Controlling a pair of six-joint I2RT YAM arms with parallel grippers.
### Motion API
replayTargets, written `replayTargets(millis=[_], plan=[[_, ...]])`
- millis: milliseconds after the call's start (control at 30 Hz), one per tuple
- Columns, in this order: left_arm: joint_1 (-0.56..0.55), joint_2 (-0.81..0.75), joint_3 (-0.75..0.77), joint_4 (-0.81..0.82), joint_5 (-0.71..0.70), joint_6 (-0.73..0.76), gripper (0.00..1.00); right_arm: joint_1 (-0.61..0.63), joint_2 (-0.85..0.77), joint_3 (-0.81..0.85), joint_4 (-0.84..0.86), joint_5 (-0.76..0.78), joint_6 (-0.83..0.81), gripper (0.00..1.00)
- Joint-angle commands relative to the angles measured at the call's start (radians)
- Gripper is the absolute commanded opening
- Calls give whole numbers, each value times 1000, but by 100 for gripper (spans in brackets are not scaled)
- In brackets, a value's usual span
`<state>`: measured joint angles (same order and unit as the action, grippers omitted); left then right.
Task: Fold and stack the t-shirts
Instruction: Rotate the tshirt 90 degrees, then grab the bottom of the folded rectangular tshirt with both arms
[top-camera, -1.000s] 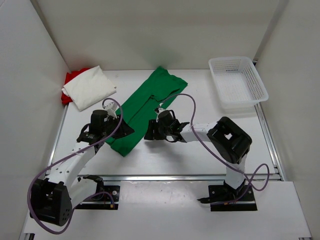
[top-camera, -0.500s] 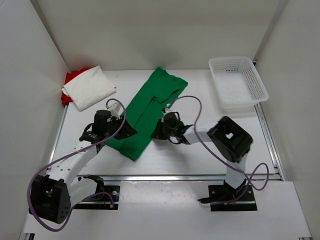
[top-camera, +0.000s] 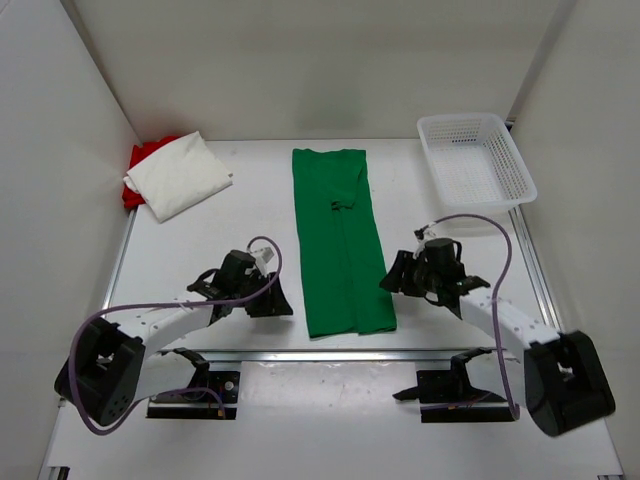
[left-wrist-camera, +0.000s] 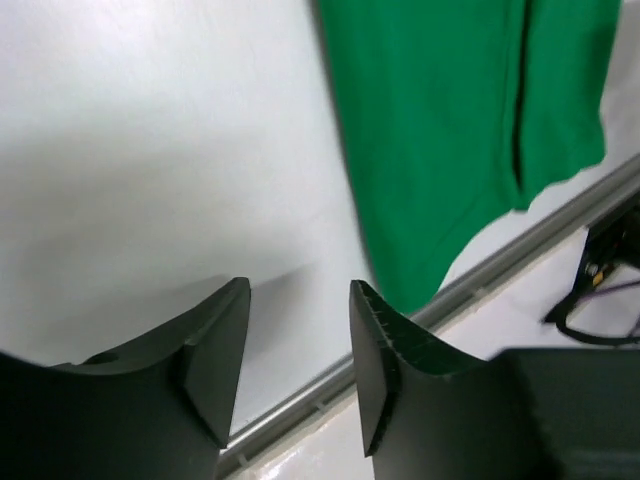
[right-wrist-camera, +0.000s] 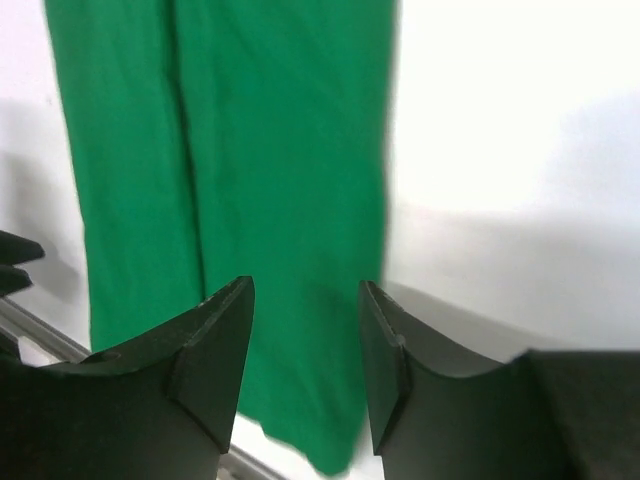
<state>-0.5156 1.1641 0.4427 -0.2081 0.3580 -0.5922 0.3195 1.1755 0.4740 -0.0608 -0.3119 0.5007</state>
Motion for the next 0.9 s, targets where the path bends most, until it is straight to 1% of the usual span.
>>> replayTargets(millis=[0, 33, 67, 133, 233, 267, 333, 400, 433, 467, 500, 533, 567, 600, 633, 667, 700, 733, 767, 833, 867], plan=[[-60, -17, -54, 33, 41, -41, 56, 19, -169, -98, -137, 80, 54, 44], [-90, -12, -65, 67, 44, -55, 56, 47, -192, -133, -167, 114, 90, 43], [-118, -12, -81, 109, 53, -85, 57, 81, -253, -149, -204, 137, 123, 42], [-145, 6, -110, 171, 62, -132, 58, 110, -345, -195, -264, 167, 162, 42], [-172, 51, -90, 231, 65, -172, 60, 125, -446, -235, -338, 198, 216, 40], [-184, 65, -78, 242, 64, -176, 61, 153, -454, -245, -330, 192, 240, 40], [-199, 97, -59, 259, 53, -188, 66, 161, -484, -265, -324, 169, 269, 40], [-224, 137, -38, 254, 47, -189, 67, 152, -482, -284, -326, 148, 263, 35], [-230, 164, -27, 263, 44, -186, 64, 147, -487, -291, -321, 145, 262, 34], [-244, 183, -32, 269, 45, -184, 62, 148, -488, -310, -315, 134, 266, 30], [-251, 192, -33, 289, 50, -199, 57, 145, -491, -307, -301, 122, 269, 24], [-259, 203, -42, 295, 49, -201, 47, 147, -488, -311, -300, 120, 272, 20], [-256, 218, -38, 305, 48, -204, 42, 154, -500, -317, -294, 123, 272, 15], [-262, 224, -39, 314, 58, -211, 33, 156, -501, -327, -289, 114, 275, 9], [-268, 224, -45, 315, 55, -215, 26, 168, -498, -324, -283, 119, 279, 4], [-268, 218, -47, 308, 50, -216, 20, 171, -491, -325, -268, 116, 280, 3], [-265, 215, -53, 309, 45, -209, 17, 193, -482, -330, -266, 102, 286, 1], [-264, 212, -49, 300, 44, -213, 11, 231, -473, -328, -254, 109, 306, 0], [-256, 201, -56, 290, 48, -207, 1, 249, -462, -321, -257, 114, 315, 0], [-233, 161, -85, 259, 70, -193, 0, 353, -448, -302, -264, 152, 357, 1], [-210, 125, -97, 215, 93, -179, 0, 383, -447, -290, -280, 164, 372, 0]])
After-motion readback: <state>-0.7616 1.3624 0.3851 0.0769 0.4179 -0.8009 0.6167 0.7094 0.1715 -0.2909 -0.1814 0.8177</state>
